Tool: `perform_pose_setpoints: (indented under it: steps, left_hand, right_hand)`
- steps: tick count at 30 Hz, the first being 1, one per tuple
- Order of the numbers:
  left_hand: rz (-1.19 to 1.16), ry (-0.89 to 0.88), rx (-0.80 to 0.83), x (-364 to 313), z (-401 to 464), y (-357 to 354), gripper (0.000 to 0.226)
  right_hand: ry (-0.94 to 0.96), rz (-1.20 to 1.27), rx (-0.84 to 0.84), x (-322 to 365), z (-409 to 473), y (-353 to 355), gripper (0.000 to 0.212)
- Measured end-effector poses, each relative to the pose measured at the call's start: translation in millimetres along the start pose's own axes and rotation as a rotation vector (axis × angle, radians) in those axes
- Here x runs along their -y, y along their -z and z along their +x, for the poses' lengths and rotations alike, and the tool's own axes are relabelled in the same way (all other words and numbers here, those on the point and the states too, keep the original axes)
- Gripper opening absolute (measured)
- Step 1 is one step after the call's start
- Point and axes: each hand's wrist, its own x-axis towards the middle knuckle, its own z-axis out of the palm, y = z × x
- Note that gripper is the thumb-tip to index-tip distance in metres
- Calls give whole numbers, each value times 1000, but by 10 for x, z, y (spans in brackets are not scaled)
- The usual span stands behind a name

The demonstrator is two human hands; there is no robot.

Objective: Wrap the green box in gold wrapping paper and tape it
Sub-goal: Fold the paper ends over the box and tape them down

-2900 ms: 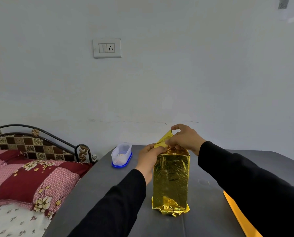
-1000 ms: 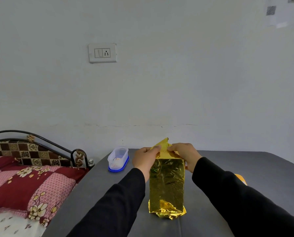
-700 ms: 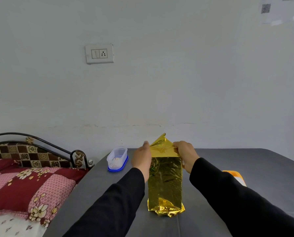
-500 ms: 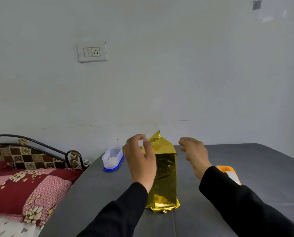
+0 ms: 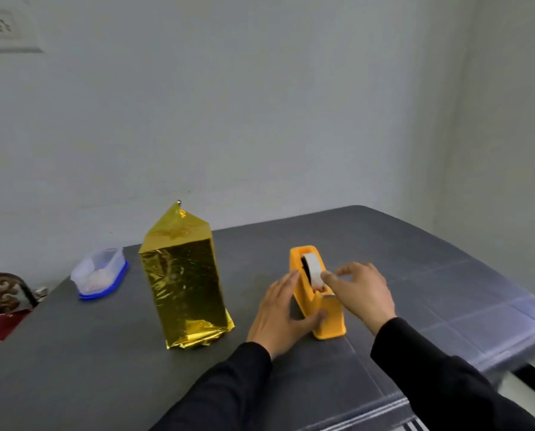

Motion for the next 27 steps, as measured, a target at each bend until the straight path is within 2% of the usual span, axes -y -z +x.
perform_pose_setpoints:
  steps: [2,4,7,10,13,21,24,27]
  left_hand:
    - [15,-20,5,43,6,-99,93]
    - [70,-66,-17,73,2,-132,88]
    - [122,-96,-11,68,-5,-141,81]
    - [101,-89,-1,68,-7,-151,80]
    - [94,-82,1,70,-2,-149,81]
    - [27,-78,-10,94,23,-188,85]
    - [-18,-76,12,101,17,-186,84]
    - [-77,-74,39,118,2,-165,81]
  right_hand:
    - [-210,222,191,-61,56,28,30]
    - [-372,405,358,-88,102,24,37]
    - [-422,463,447,-82,165,11,44]
    - [-443,509,454,-23,197,35,57]
    - [-439,609,411,21,198,55,61]
    - [-324,875,295,-264,-232,-84,24]
    - [-269,827,272,-322,-286,-106,14]
    - [-154,628,220,-361,-277,-122,22]
